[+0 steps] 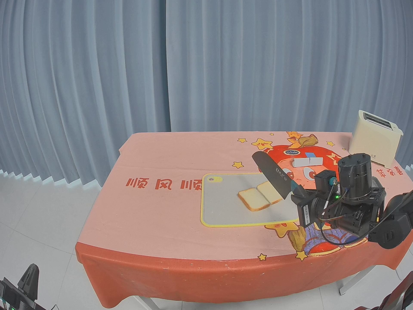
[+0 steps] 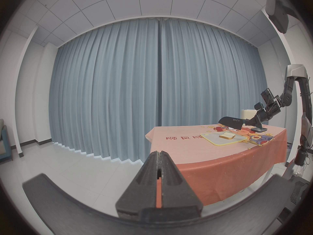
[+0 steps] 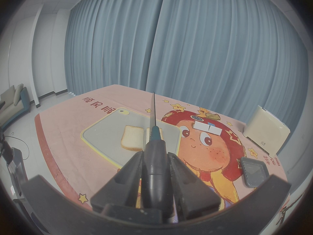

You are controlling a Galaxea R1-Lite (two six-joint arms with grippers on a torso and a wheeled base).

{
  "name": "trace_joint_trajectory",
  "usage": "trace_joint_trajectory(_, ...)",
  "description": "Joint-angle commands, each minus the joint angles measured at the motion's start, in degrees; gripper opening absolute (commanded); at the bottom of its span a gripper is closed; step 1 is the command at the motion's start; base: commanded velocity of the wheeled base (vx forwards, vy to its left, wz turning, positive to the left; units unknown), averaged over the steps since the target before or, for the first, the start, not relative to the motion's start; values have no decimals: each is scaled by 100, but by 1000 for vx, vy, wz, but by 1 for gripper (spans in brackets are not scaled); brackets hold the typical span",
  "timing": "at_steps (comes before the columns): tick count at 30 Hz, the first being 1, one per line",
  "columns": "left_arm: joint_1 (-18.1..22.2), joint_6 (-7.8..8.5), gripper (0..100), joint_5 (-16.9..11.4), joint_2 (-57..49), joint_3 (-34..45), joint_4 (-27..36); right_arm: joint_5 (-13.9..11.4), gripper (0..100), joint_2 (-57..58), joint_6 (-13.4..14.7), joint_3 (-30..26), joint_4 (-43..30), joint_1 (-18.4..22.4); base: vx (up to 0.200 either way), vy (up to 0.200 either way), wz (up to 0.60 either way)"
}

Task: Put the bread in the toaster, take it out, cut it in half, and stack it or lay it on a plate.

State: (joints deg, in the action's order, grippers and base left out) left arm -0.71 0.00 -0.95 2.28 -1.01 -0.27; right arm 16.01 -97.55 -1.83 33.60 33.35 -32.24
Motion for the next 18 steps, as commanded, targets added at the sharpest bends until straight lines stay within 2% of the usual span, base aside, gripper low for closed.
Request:
trace_joint_trajectory(1, 0, 0, 0, -2, 27, 101, 0, -142, 0, 87, 7, -2, 4, -36, 0, 0, 0)
trace_joint_trajectory(4, 0, 0, 0, -2, 27, 101, 0, -273, 0, 122, 95, 15, 4, -45, 0, 0, 0)
trace_joint_trajectory(18, 0, 0, 0, -2, 27, 101, 9, -186, 0, 78, 121, 77, 4, -71, 0, 0, 0)
